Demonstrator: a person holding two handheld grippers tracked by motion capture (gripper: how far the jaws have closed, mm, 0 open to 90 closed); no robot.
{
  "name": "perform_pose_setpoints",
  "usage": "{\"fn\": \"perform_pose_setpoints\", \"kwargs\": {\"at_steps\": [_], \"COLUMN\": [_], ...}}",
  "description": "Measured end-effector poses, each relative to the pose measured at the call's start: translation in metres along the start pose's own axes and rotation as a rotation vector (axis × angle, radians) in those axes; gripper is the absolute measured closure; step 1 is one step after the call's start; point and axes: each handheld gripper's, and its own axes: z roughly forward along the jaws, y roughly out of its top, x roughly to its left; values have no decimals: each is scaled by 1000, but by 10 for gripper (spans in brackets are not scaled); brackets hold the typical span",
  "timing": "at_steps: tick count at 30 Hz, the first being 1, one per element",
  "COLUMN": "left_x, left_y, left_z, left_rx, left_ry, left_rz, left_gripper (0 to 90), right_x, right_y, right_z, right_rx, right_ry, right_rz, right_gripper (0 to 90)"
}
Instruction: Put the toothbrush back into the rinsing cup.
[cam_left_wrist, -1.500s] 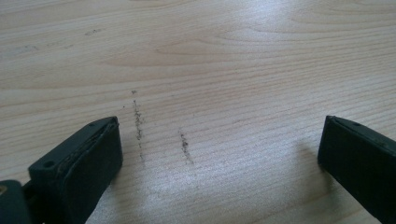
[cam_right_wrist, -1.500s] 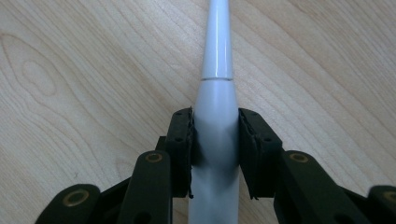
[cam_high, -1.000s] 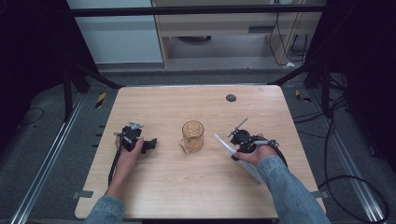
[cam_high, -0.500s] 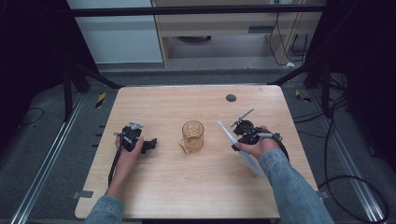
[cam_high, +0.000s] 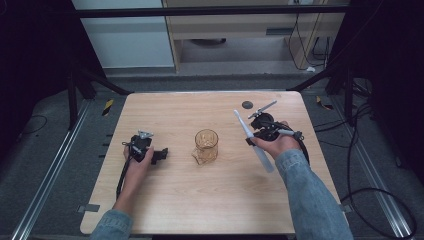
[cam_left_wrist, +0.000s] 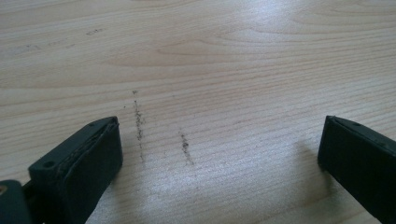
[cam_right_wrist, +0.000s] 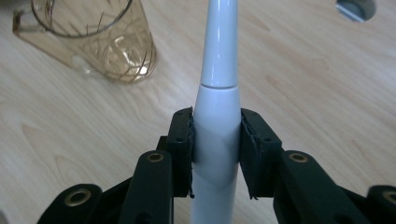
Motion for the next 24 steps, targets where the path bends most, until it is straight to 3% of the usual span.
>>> {"fn": "perform_pose_setpoints", "kwargs": {"at_steps": [5,14,24], "left_x": [0,-1,-1], "left_y": [1,1,8], "left_z": [1,1,8], "left_rx": [0,3,2], "left_ry": [7,13,12], "left_rz": [-4,-9,-8], "left_gripper": [0,0,0], "right_x": [1,7,15], "right_y": [5,16,25], "right_z": [-4,-8,-2], "right_rx": [-57,-214,-343], "right_ry": [-31,-143,-169], "right_rz": [30,118,173], "right_gripper": [673,673,673]}}
